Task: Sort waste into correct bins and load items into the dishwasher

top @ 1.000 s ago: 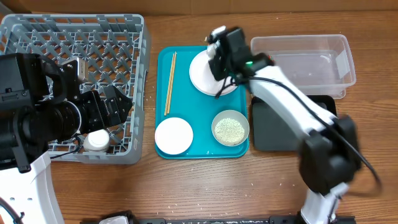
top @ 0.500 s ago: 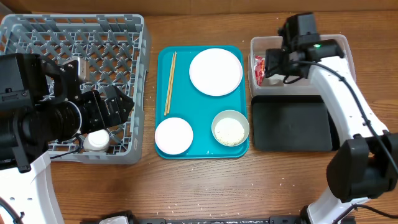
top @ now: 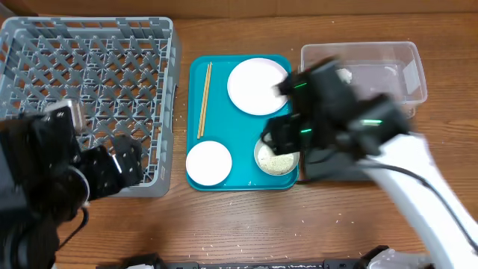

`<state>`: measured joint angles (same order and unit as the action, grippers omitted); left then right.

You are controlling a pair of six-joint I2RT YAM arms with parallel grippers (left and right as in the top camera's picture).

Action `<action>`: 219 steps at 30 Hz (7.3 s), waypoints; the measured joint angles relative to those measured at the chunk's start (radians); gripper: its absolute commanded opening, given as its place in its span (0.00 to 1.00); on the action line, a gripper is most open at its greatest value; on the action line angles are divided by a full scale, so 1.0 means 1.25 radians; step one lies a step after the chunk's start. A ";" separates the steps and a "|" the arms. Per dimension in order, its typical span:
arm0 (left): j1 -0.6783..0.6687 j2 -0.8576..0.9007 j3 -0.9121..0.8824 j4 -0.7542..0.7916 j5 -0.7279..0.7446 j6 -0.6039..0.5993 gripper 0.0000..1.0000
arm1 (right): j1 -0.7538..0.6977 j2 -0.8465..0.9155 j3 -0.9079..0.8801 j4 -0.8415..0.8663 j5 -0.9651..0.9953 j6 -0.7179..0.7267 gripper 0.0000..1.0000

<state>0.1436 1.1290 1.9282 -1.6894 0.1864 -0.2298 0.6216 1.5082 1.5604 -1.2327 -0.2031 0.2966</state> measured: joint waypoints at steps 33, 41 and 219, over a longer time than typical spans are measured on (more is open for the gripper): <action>0.000 0.011 0.002 -0.001 -0.022 -0.005 1.00 | -0.005 0.223 -0.181 0.323 -0.036 0.151 0.04; 0.000 0.011 0.002 -0.001 -0.022 -0.005 1.00 | -0.276 -0.018 -0.171 0.229 -0.266 0.056 0.04; -0.341 0.927 -0.002 0.433 -0.215 -0.083 0.33 | -0.467 -1.197 -1.234 0.920 0.203 -0.151 1.00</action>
<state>-0.2821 2.2875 1.9251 -1.1477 -0.0826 -0.3332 0.0380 0.0120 0.0181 -0.0830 0.0509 0.1074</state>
